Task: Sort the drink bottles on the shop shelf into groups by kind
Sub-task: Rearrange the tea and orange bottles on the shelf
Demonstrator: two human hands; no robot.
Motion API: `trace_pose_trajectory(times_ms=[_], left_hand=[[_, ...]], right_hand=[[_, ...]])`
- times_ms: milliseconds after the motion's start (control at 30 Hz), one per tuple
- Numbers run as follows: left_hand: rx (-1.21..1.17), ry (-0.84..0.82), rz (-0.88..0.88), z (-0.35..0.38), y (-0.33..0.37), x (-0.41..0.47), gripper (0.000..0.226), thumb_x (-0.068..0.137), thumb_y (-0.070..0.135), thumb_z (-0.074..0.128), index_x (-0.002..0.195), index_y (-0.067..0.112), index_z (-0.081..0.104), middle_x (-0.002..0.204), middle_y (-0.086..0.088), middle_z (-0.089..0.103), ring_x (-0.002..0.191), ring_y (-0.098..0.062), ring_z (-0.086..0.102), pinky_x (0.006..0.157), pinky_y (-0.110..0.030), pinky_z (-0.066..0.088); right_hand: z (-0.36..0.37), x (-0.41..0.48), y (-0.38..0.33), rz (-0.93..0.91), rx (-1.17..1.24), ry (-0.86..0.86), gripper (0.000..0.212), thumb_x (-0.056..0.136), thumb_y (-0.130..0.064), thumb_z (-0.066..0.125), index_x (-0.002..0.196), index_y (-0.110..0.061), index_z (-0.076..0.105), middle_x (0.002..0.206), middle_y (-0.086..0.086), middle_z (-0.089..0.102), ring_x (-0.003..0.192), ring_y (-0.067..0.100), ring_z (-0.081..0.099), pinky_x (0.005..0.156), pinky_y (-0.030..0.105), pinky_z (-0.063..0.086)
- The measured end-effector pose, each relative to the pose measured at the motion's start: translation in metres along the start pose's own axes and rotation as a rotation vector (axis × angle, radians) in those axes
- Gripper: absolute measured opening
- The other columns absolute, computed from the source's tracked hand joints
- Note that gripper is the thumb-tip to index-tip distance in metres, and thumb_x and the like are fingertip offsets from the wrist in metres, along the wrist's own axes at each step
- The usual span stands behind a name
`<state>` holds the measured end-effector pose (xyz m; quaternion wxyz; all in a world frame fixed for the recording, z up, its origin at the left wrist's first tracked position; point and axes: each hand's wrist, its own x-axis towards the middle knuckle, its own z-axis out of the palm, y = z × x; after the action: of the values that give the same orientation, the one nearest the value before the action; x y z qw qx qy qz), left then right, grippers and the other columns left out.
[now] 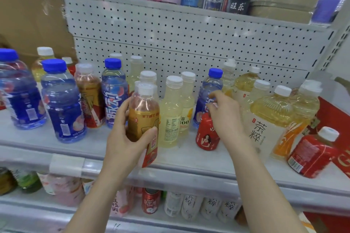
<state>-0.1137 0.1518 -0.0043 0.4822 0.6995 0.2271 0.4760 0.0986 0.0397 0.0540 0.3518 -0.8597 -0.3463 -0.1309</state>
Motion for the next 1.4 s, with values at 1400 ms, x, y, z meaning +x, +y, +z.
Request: trace_pose_trajectory(times_ms=[1400], left_hand=[[-0.332, 0.445, -0.415, -0.366, -0.04, -0.093, 0.051, 0.077, 0.035, 0.062, 0.126, 0.025, 0.053, 0.102, -0.011, 0.074, 0.078, -0.024, 0.075, 0.058, -0.033, 0.06]], right_hand=[[0.198, -0.207, -0.313, 0.166, 1.118, -0.767, 0.006, 0.1, -0.04, 0.056, 0.1, -0.039, 0.062, 0.102, -0.003, 0.071, 0.094, 0.013, 0.07, 0.082, 0.032, 0.055]])
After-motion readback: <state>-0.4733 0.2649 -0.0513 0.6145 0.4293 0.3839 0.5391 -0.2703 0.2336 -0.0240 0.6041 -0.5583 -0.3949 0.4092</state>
